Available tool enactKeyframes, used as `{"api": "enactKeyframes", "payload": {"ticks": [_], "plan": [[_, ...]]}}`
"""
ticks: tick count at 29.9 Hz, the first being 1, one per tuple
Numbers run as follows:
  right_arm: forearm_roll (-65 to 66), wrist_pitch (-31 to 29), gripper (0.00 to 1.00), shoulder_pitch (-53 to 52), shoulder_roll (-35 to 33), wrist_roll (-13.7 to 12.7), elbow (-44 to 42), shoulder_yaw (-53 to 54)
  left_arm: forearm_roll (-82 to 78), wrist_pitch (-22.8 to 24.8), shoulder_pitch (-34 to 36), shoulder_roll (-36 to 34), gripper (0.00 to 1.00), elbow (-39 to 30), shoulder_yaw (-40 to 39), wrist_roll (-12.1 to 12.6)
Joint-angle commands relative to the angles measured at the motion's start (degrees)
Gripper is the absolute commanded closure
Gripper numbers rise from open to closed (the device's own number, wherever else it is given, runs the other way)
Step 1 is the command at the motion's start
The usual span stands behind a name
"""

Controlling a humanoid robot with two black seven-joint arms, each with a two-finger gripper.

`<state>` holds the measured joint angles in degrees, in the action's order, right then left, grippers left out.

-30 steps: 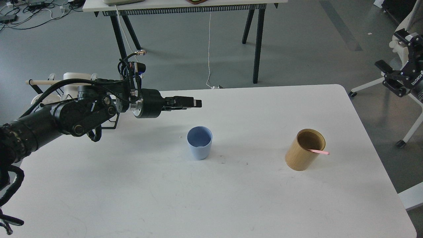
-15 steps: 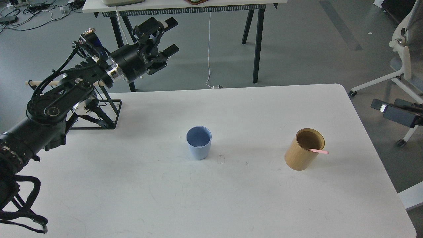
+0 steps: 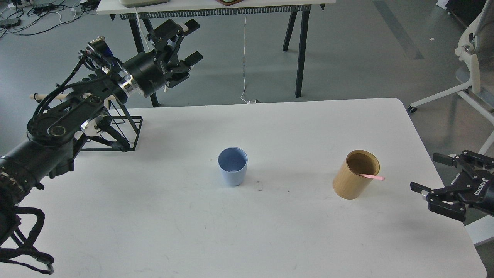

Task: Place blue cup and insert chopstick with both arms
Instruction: 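Move the right gripper to the pink chopstick in the tan cup and grasp it, then pull the pink chopstick up out of the tan cup with the right gripper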

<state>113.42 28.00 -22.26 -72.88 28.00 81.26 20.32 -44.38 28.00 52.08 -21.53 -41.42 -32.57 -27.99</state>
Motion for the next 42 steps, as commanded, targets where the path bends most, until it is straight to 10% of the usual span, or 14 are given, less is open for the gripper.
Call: {"api": "enactKeyframes", "payload": {"ticks": [1, 22, 42], "plan": [[2.6, 0.0, 0.02, 0.0, 1.6, 0.0, 0.0, -0.3, -0.1, 0.0, -0.5, 0.3, 0.01, 0.6, 0.0, 0.0], [2.9, 0.0, 0.20, -1.5, 18.5, 0.0, -5.1, -0.5, -0.1, 0.0, -2.5, 0.4, 0.01, 1.5, 0.0, 0.0], [2.0, 0.0, 0.73, -1.8, 18.4, 0.0, -5.8, 1.5, -0.1, 0.0, -3.0, 0.7, 0.01, 3.6, 0.0, 0.0]]}}
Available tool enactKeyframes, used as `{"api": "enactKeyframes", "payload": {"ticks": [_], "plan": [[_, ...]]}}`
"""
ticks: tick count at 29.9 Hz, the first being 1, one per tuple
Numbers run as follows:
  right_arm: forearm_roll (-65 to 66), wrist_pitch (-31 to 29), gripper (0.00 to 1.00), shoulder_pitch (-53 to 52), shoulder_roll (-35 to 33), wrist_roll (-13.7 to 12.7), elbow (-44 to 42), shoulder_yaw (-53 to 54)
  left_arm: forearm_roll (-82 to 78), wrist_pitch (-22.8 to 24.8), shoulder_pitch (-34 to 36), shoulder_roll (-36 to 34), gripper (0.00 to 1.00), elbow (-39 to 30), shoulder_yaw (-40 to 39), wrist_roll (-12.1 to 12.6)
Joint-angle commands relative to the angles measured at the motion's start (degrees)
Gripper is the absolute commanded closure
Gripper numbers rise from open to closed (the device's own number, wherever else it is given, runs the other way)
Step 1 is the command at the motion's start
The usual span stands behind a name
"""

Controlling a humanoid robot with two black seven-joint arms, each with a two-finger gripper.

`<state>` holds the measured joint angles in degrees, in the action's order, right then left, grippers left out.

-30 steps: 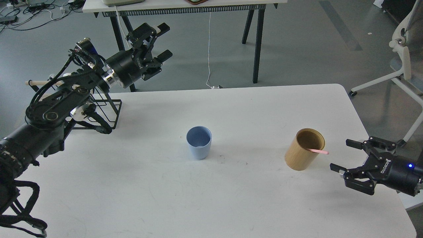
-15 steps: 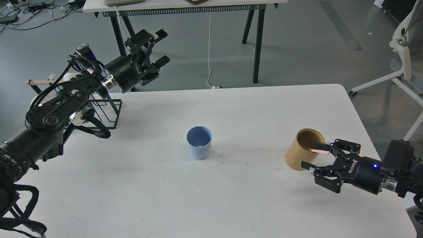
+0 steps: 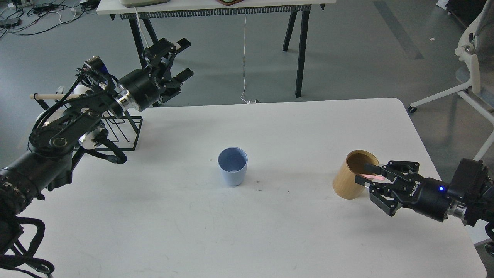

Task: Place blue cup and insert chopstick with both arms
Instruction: 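Pull the pink chopstick up out of the tan cup with the right gripper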

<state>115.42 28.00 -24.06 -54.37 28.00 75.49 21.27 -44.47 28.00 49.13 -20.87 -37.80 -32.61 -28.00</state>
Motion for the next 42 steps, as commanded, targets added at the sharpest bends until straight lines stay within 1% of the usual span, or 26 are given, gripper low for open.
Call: {"api": "enactKeyframes", "payload": {"ticks": [1, 5, 12, 19, 27, 29, 33, 36, 42], "plan": [[0.0, 0.0, 0.75, -0.1, -0.1, 0.0, 0.0, 0.6, 0.0, 0.0, 0.0, 0.0, 0.01, 0.0, 0.0, 0.0], [0.0, 0.0, 0.85, -0.1, -0.7, 0.0, 0.0, 1.1, 0.1, 0.0, 0.0, 0.1, 0.01, 0.0, 0.1, 0.0], [-0.2, 0.0, 0.96, -0.1, -1.0, 0.0, 0.0, 1.9, 0.1, 0.0, -0.2, 0.1, 0.01, 0.0, 0.1, 0.0], [-0.5, 0.0, 0.98, -0.2, -2.7, 0.0, -0.1, 3.9, 0.0, 0.0, -0.8, 0.1, 0.01, 0.0, 0.2, 0.0], [-6.2, 0.0, 1.00, -2.3, -5.9, 0.0, 0.6, 6.2, 0.0, 0.0, -0.8, 0.1, 0.01, 0.0, 0.2, 0.0], [-9.2, 0.0, 1.00, -2.6, -6.9, 0.0, 1.8, 6.2, 0.0, 0.0, -0.8, 0.1, 0.01, 0.0, 0.2, 0.0], [-16.3, 0.0, 1.00, -3.4, -9.3, 0.0, 6.9, 6.2, 0.0, 0.0, -0.9, 0.1, 0.01, 0.0, 0.2, 0.0], [-18.1, 0.0, 1.00, -4.5, -10.1, 0.0, 8.8, 6.1, 0.1, 0.0, -0.9, 0.1, 0.01, 0.0, 0.2, 0.0], [-21.2, 0.0, 1.00, -5.3, -9.7, 0.0, 10.9, 6.1, 0.1, 0.0, -1.8, 0.1, 0.01, 0.0, 0.2, 0.0]]}}
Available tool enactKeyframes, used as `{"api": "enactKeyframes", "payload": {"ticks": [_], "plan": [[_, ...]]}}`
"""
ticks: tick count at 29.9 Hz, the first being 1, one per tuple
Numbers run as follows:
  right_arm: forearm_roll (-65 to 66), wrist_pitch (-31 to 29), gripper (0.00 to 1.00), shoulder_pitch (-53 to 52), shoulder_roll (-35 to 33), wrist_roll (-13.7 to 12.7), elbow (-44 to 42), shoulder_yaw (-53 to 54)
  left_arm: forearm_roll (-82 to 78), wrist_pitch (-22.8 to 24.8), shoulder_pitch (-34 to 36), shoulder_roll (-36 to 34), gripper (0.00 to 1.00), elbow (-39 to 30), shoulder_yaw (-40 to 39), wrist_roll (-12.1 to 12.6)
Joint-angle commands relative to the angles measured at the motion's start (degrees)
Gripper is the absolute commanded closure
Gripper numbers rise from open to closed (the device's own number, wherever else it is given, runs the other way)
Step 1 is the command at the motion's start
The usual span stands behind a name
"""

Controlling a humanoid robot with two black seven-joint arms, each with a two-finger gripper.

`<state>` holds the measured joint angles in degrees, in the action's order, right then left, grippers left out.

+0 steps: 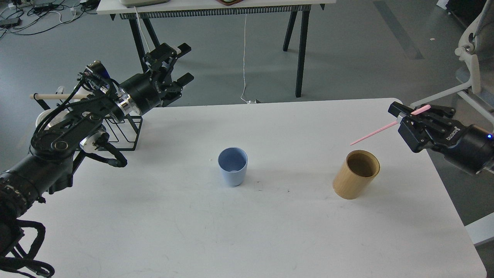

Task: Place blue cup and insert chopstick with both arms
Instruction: 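Carry the chopstick over the blue cup and lower it inside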

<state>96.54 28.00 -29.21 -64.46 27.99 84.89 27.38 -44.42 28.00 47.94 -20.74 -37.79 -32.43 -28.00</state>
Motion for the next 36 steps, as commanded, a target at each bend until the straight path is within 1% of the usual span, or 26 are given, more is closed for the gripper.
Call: {"api": "enactKeyframes", "payload": {"ticks": [1, 3, 4, 8, 12, 14, 17, 21, 29, 36], "plan": [[-3.4, 0.0, 1.00, -0.2, 0.5, 0.0, 2.0, 0.0, 0.0, 0.0, -0.7, 0.0, 0.01, 0.0, 0.0, 0.0], [-4.2, 0.0, 1.00, -0.2, 0.8, 0.0, 2.9, 0.0, 0.0, 0.0, -1.0, 0.0, 0.01, 0.0, 0.0, 0.0], [-4.2, 0.0, 1.00, -0.7, 2.3, 0.0, 3.0, -0.1, 0.0, 0.0, -1.2, 0.0, 0.01, 0.0, 0.0, 0.0], [-3.2, 0.0, 1.00, -4.2, 13.1, 0.0, 1.6, -1.2, 0.0, 0.0, -1.3, 0.0, 0.01, 0.0, 0.0, 0.0], [-2.9, 0.0, 1.00, -8.3, 23.3, 0.0, -2.9, -2.3, 0.0, 0.0, -1.2, -0.4, 0.01, 0.0, -0.2, 0.0], [-3.0, -0.7, 1.00, -11.4, 28.1, 0.0, -7.1, -5.1, 0.0, 0.0, -1.2, -0.6, 0.01, 0.0, -0.3, 0.0], [-3.0, -0.8, 1.00, -16.8, 33.2, 0.0, -13.1, -11.7, 0.0, 0.0, -1.2, -0.8, 0.01, 0.0, -0.3, 0.0], [-3.2, -0.8, 1.00, -21.1, 39.5, 0.0, -18.0, -18.4, 0.1, 0.0, -1.4, -0.9, 0.01, 0.0, -0.3, 0.0], [-3.1, -0.8, 1.00, -23.0, 44.3, 0.0, -23.1, -21.0, 0.1, 0.0, -1.9, -0.9, 0.01, 0.0, -0.4, 0.0], [-3.1, -0.9, 1.00, -23.3, 46.3, 0.0, -25.9, -22.6, 0.0, 0.0, -2.1, -0.8, 0.01, 0.0, -0.4, 0.0]]}}
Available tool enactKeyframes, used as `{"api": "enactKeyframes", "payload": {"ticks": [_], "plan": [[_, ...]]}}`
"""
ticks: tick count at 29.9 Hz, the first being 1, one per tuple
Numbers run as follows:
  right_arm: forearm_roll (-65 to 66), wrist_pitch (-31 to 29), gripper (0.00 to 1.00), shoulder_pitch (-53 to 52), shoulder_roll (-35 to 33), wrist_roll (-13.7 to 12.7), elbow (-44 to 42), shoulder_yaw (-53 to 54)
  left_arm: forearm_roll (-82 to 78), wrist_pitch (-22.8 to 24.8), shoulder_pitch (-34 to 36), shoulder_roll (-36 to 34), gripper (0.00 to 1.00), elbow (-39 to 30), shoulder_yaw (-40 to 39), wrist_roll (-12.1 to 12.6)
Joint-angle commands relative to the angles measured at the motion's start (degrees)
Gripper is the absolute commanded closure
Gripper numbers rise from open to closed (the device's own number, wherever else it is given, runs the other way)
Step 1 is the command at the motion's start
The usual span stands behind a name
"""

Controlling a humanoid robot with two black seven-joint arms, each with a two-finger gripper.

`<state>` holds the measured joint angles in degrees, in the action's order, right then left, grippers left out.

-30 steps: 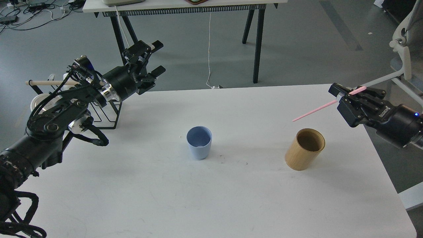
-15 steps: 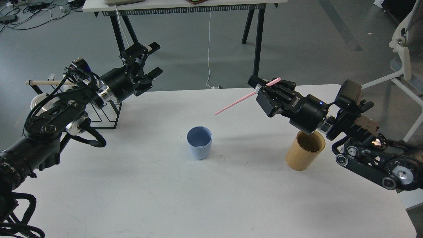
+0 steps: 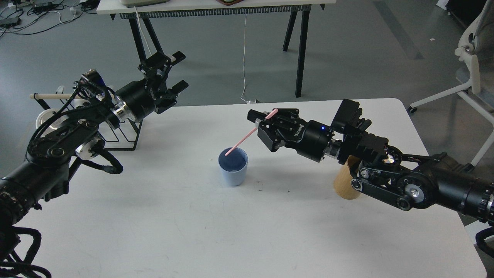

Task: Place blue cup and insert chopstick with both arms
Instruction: 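Carry the chopstick over the blue cup and lower it inside, then open the right gripper, releasing the chopstick, and raise the arm away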

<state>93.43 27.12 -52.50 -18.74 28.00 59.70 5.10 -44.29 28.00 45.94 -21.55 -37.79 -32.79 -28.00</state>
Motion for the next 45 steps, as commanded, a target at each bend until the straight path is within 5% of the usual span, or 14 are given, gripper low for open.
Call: {"api": "enactKeyframes", "payload": {"ticks": [1, 12, 15, 19, 25, 32, 38, 45], "plan": [[0.0, 0.0, 1.00, 0.2, 0.8, 0.0, -1.1, -0.4, 0.0, 0.0, -0.1, 0.0, 0.01, 0.0, 0.0, 0.0], [0.1, 0.0, 0.99, -0.6, 3.2, 0.0, -4.3, -4.7, 0.0, 0.0, -0.1, 0.3, 0.01, 0.4, -0.1, 0.0], [-0.1, 0.0, 0.82, -0.5, 4.0, 0.0, -5.0, -5.2, 0.0, 0.0, -0.1, 0.3, 0.01, 0.4, -0.1, 0.0], [-0.4, 0.0, 0.42, -0.6, 4.7, 0.0, -5.0, -4.9, 0.0, 0.0, -0.1, 0.3, 0.01, 0.4, -0.1, 0.0], [-1.1, 0.5, 0.19, -0.8, 5.2, 0.0, -4.6, -3.7, 0.0, 0.0, -0.1, 0.4, 0.01, 0.4, -0.1, 0.0], [-6.7, 0.0, 0.17, -0.7, 4.4, 0.0, -1.6, 7.4, 0.1, 0.0, 0.0, 0.3, 0.01, 0.3, -0.4, 0.0], [-27.6, -2.1, 0.17, -0.8, 0.7, 0.0, -1.5, 14.4, 0.7, 0.0, -0.1, -0.1, 0.01, -0.4, -2.0, 0.0], [-62.4, -19.6, 0.13, 1.2, -12.4, 0.0, 4.3, 14.8, 1.7, 0.0, -0.3, -0.9, 0.01, -0.4, -3.2, 0.0]]}}
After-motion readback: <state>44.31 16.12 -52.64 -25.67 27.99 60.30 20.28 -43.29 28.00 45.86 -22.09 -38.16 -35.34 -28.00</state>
